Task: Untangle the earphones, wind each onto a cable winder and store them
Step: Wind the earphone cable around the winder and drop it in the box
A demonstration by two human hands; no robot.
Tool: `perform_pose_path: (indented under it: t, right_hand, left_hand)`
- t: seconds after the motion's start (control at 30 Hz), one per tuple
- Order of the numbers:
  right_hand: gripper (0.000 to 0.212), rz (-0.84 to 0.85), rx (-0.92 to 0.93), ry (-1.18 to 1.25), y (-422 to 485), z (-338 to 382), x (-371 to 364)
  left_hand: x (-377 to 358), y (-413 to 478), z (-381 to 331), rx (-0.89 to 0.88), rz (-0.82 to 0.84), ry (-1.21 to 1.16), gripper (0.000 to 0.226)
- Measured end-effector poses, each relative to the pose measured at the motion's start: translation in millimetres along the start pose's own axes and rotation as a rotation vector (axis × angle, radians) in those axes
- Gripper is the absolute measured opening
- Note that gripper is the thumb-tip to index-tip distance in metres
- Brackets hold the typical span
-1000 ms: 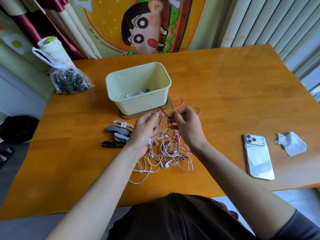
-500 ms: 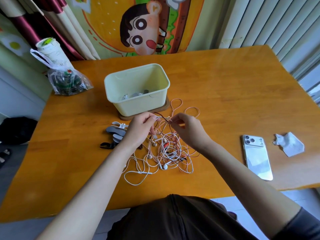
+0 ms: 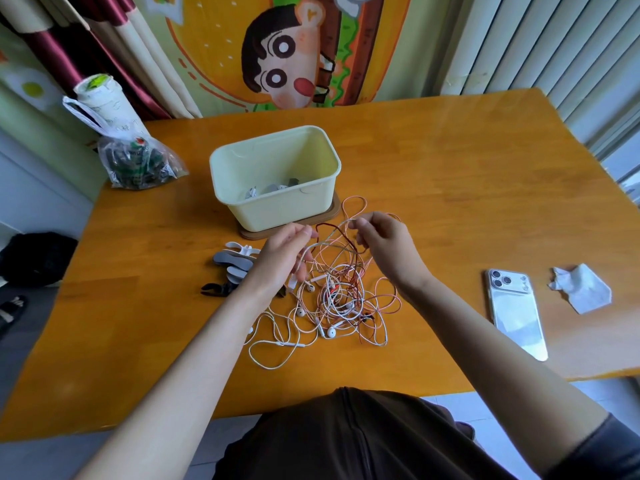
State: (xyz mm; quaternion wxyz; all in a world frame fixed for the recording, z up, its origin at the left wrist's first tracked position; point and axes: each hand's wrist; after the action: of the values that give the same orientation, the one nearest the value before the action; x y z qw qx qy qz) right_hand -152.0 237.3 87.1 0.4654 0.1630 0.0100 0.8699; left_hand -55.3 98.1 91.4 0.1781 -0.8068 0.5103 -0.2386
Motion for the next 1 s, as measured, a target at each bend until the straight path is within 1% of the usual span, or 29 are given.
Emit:
perform_pose_path:
  t: [0.1,0.17,0.33,0.4,0.53,0.67,0.73,0.87,1.0]
  right_hand:
    - [0.021,0.003,-0.047,-0.031,-0.4,-1.0,3.1]
    - [0.020,0.024,-0.042,-0.055,-1.2,-0.5,4.1]
    - [0.020,0.060,-0.026,-0.040,-1.9,0.7,7.4]
    - [0.022,0.068,-0.032,-0.042,-1.9,-0.2,8.0]
    - [0.027,0.112,-0.055,-0.014,-4.1,-1.4,7.7]
    - [0.029,0.074,-0.065,-0.035,-4.7,-3.1,7.6]
    - [0.027,0.052,-0.072,-0.052,-4.7,-5.1,10.4]
    - [0.024,0.043,-0.097,-0.043,-4.7,-5.4,13.5]
    - [0.022,0.038,-0.096,-0.066,-3.1,-1.2,15.9]
  left_hand:
    - [-1.0,-0.3,0.1,-0.016,0.009,0.090,0.016]
    - [-0.1,0.0,1.7,-0.030,0.015,0.172,0.017]
    - [-3.2,-5.3,1.9,-0.023,0.120,0.268,0.016]
    - [-5.7,-4.2,2.0,-0.051,0.087,0.302,0.016]
    - [-11.2,-2.8,-3.1,-0.022,0.063,0.214,0.028]
    - [-12.9,-3.9,-6.4,-0.057,0.071,0.119,0.042]
    - [-11.5,-1.6,-4.6,-0.085,0.017,0.119,0.040]
    - [-10.4,8.4,1.0,-0.168,-0.243,0.277,0.008]
    - [-11.4,14.3,7.8,-0.190,-0.334,0.341,0.005]
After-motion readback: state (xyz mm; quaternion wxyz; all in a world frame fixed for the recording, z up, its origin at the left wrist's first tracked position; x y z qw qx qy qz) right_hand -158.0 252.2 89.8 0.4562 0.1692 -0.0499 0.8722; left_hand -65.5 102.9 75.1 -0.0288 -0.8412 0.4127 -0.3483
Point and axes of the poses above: each hand's wrist, its own y-axis towards the middle knuckle, its own x-axis out of the back of the hand, z = x × y, and after that the axes turned 14 degrees about x, right-handed
